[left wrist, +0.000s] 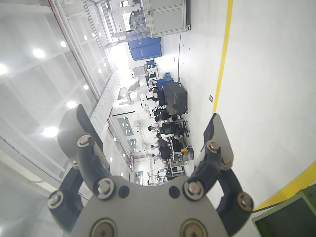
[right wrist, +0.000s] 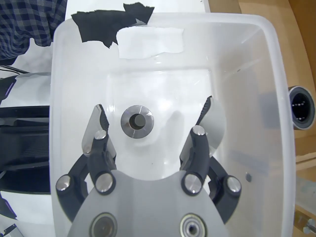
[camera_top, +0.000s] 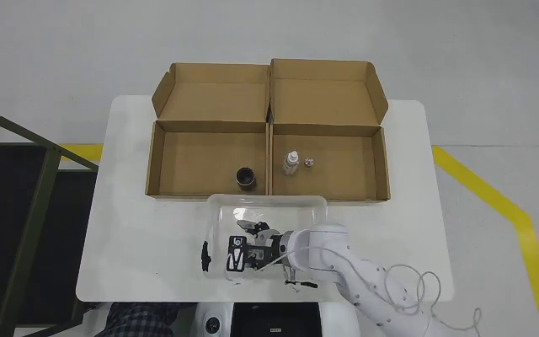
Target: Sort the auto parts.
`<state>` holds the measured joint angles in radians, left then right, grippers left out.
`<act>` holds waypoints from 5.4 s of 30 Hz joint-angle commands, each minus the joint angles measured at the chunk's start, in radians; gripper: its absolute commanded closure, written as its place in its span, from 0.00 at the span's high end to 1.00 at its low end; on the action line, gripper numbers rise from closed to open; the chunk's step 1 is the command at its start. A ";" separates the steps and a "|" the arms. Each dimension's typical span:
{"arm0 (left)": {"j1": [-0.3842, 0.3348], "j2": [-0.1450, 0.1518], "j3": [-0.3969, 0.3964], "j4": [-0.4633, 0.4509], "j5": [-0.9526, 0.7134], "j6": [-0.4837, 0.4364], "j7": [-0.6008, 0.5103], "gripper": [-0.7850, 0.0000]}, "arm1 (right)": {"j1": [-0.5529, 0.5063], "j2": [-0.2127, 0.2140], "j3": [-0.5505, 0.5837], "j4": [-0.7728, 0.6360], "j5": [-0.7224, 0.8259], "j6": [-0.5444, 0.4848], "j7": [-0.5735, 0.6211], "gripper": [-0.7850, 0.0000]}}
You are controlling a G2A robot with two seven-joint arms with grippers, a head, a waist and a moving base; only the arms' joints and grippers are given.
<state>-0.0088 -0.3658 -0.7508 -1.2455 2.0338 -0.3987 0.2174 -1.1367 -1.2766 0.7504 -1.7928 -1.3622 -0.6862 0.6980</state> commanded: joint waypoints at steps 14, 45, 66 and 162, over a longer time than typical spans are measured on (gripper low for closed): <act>0.000 0.000 0.000 0.000 0.000 0.000 0.000 1.00 | 0.054 -0.016 -0.045 0.084 0.056 0.000 0.037 0.34; 0.000 0.000 0.000 0.000 0.000 0.000 0.000 1.00 | 0.049 0.003 0.077 -0.025 0.306 0.036 -0.038 0.00; 0.000 0.000 0.000 0.000 0.000 0.000 0.000 1.00 | 0.052 0.016 0.194 -0.106 0.490 0.021 -0.210 0.00; 0.000 0.000 0.000 0.000 0.000 0.000 0.000 1.00 | 0.515 -0.138 -0.042 0.482 0.192 0.325 -0.015 0.00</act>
<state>-0.0088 -0.3658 -0.7508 -1.2455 2.0338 -0.3987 0.2174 -0.6238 -1.4129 0.7093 -1.3142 -1.1720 -0.3600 0.6773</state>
